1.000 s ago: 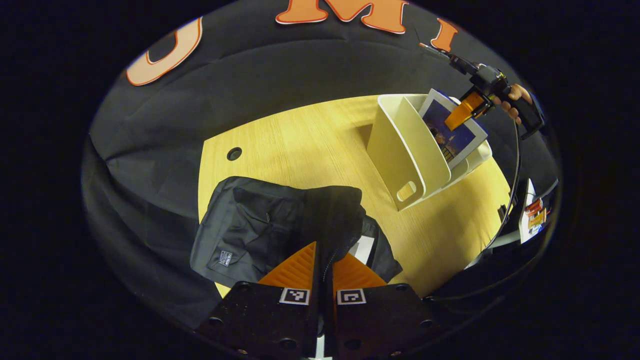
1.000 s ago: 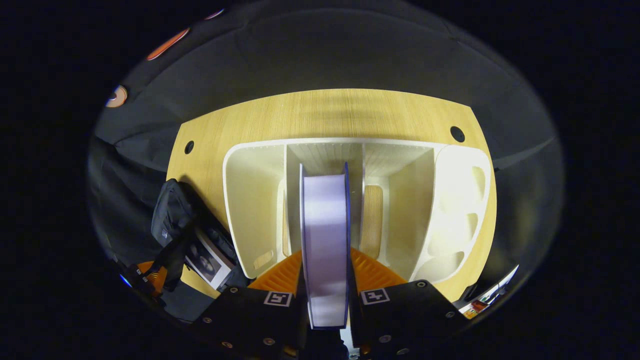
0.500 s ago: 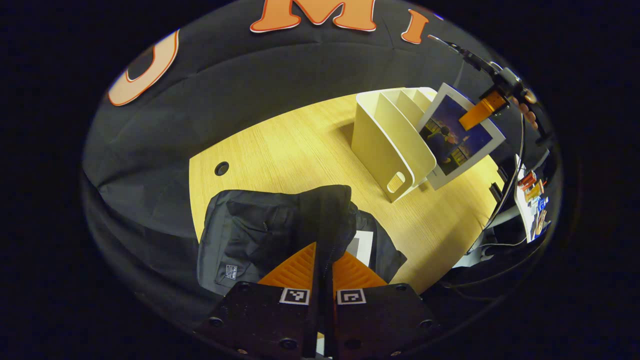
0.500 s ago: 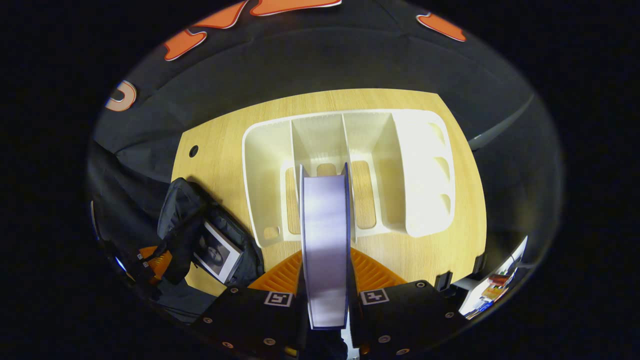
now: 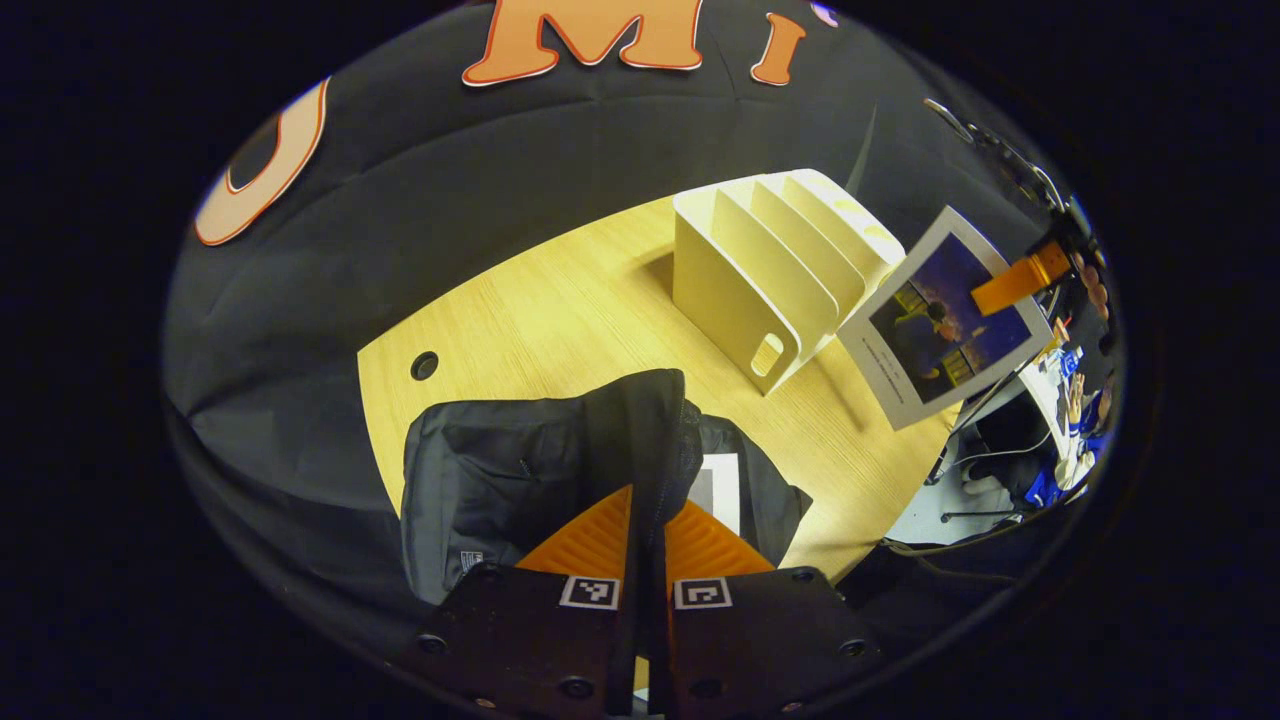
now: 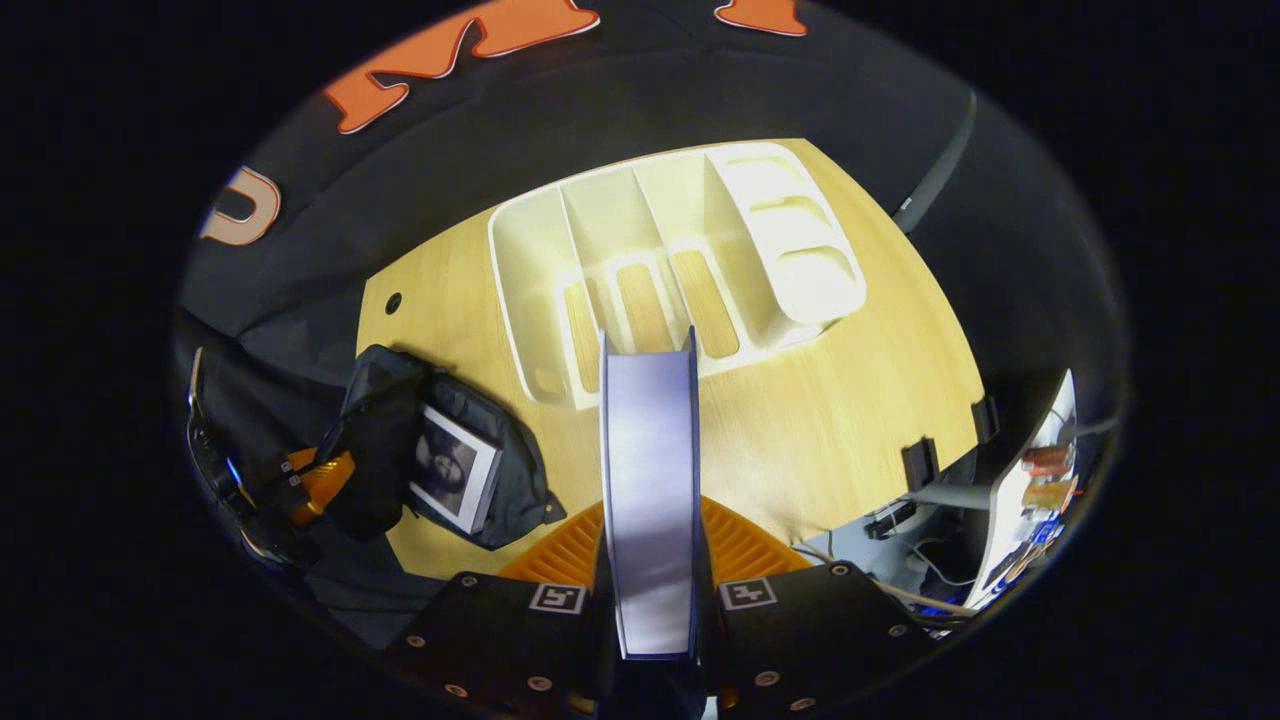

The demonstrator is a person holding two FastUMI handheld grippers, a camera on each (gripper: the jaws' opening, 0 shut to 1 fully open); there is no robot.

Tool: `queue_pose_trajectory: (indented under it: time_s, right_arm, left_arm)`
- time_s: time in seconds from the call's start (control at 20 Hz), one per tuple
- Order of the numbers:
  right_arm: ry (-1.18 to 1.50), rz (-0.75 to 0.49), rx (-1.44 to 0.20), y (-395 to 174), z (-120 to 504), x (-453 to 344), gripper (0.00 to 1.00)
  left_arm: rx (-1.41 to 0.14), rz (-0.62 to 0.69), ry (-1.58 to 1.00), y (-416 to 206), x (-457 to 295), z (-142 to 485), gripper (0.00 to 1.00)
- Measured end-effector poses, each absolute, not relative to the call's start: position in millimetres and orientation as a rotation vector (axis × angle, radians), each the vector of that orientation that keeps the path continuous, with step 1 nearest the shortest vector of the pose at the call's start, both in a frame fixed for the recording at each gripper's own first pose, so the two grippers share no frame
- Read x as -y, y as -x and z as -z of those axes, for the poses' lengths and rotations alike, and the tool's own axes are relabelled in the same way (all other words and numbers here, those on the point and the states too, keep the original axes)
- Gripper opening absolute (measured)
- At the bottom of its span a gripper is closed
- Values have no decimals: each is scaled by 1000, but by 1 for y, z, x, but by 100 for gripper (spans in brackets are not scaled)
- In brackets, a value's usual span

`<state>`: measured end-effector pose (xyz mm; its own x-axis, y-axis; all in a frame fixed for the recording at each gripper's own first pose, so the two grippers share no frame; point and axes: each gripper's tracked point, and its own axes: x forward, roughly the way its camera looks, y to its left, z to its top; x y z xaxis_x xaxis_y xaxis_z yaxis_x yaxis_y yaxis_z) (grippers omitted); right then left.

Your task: Open the schoolbag, grab two books from the bookshelf and put them into the schoolbag.

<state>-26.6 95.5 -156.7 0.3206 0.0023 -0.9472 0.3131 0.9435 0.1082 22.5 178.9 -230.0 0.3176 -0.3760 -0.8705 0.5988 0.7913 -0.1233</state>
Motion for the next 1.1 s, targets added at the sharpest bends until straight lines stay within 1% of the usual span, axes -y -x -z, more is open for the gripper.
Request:
queue_pose_trajectory:
  time_s: [0.25, 0.35, 0.5, 0.8, 1.1]
  right_arm:
    - [-389, 199, -1162, 60, 145, -129, 34]
    - [-456, 177, -1124, 66, 141, -149, 33]
    - [-562, 113, -1066, 70, 135, -179, 32]
    - [-793, -4, -963, 52, 157, -234, 31]
    - [-983, -134, -883, 11, 201, -282, 31]
  left_arm:
    - [-1056, 693, -244, -23, -179, 228, 6]
    - [-1050, 706, -247, -25, -179, 227, 6]
    - [-1036, 727, -247, -26, -176, 225, 6]
    - [-1006, 746, -244, -27, -175, 225, 6]
    - [-985, 738, -188, -29, -169, 222, 6]
